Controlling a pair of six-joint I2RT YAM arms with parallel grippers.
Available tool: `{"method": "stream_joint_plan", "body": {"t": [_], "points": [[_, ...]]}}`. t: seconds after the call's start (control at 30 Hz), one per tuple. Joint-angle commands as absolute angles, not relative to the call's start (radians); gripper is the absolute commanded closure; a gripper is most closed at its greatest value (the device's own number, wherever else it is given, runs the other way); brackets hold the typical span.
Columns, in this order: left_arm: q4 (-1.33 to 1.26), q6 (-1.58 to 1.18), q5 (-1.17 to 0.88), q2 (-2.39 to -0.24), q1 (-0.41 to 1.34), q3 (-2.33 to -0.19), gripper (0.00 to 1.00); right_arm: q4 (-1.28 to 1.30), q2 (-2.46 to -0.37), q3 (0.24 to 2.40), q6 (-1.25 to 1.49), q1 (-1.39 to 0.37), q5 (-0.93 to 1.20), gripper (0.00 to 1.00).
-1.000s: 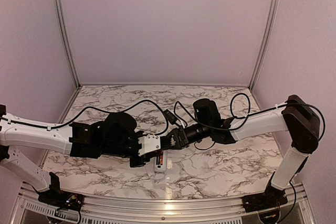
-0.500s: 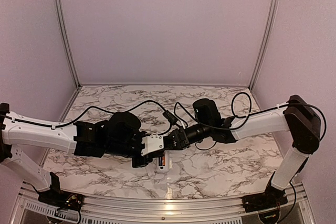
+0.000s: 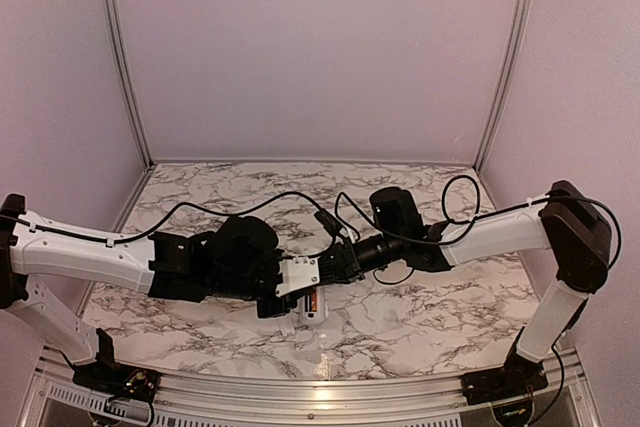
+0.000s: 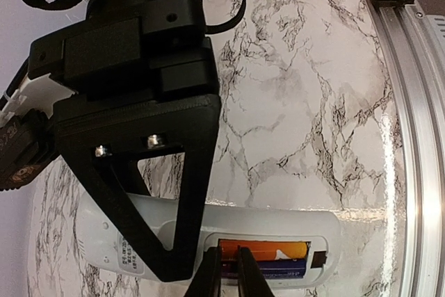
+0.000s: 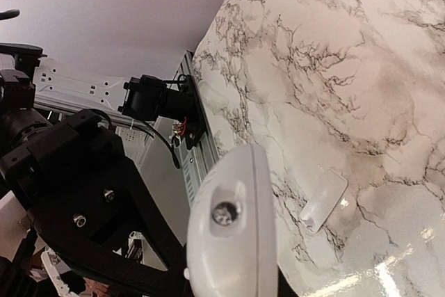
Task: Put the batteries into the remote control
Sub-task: Load the battery into the battery compartment.
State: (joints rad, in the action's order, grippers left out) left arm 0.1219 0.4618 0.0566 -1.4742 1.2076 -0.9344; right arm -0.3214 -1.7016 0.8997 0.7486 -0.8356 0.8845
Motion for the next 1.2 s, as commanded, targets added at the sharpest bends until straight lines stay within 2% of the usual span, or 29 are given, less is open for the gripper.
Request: {"method": "stream_joint_plan", "body": {"t": [0.0,0.4,0.83,0.97,1.07,1.17], "points": [[0.266,0.479,0.122,-1.572,1.227,-0.917,0.91,-0.623,-1.617,0.953,0.857,-0.851,0.983,1.0],[0.292,0.492,0.251,-1.626,1.25,-0.932,0.92,-0.691,-1.614,0.942,0.932,-0.851,0.995,1.0],[0.235,0.442,0.268,-1.506,1.253,-0.924,0.83,-0.611,-1.625,0.908,0.847,-0.818,0.939,1.0],[0.199,0.402,0.275,-1.406,1.253,-0.907,0.75,-0.531,-1.623,0.881,0.768,-0.788,0.894,1.0],[0.145,0.358,0.275,-1.321,1.252,-0.881,0.63,-0.516,-1.617,0.864,0.735,-0.769,0.874,1.0],[0.078,0.273,0.279,-1.242,1.244,-0.848,0.43,-0.497,-1.598,0.861,0.695,-0.763,0.855,1.0]]}}
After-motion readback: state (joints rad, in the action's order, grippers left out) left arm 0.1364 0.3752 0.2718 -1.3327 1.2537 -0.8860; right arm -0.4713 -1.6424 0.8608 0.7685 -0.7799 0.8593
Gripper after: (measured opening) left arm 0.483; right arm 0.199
